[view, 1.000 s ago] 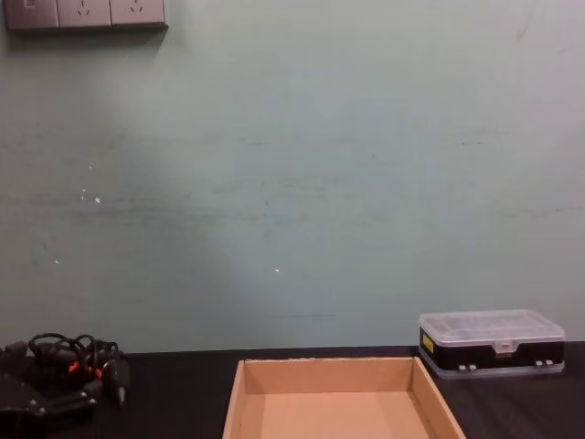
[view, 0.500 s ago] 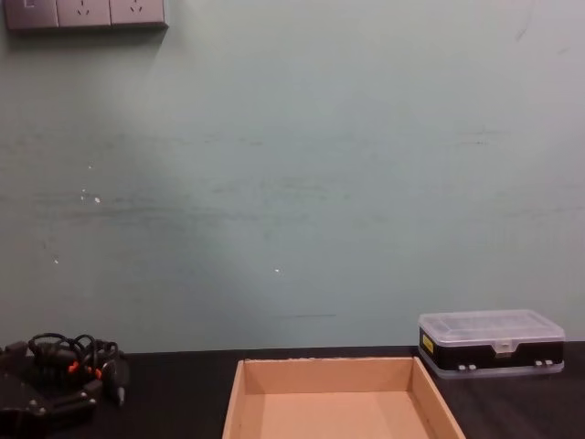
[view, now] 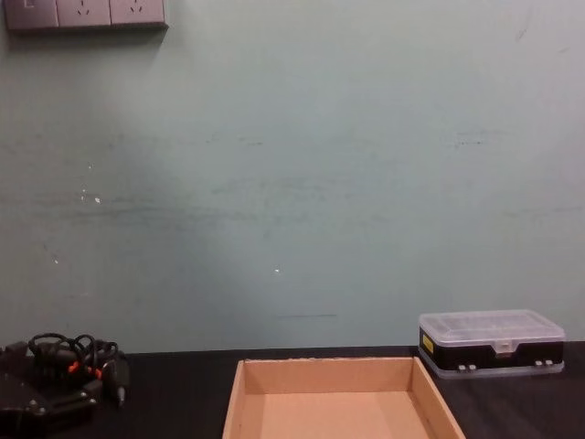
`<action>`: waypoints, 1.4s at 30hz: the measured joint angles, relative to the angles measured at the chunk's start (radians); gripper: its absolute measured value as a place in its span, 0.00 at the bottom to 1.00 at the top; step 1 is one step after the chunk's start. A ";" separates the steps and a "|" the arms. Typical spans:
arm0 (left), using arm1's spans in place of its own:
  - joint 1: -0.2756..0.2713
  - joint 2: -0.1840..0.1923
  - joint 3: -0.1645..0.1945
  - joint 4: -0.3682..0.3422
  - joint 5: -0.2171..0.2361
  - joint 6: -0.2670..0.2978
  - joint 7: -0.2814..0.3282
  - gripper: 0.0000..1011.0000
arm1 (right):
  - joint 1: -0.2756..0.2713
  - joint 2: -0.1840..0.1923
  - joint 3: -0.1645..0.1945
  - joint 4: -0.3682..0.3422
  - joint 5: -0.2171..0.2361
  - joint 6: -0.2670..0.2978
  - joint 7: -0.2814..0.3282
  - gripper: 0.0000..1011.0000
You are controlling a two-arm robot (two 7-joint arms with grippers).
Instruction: Use one hand to pick up the angle iron from the table and place it into the box.
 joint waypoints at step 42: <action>0.000 0.000 0.000 0.000 0.000 0.000 0.000 1.00 | 0.119 -0.014 -0.018 -0.022 -0.078 -0.054 0.094 0.47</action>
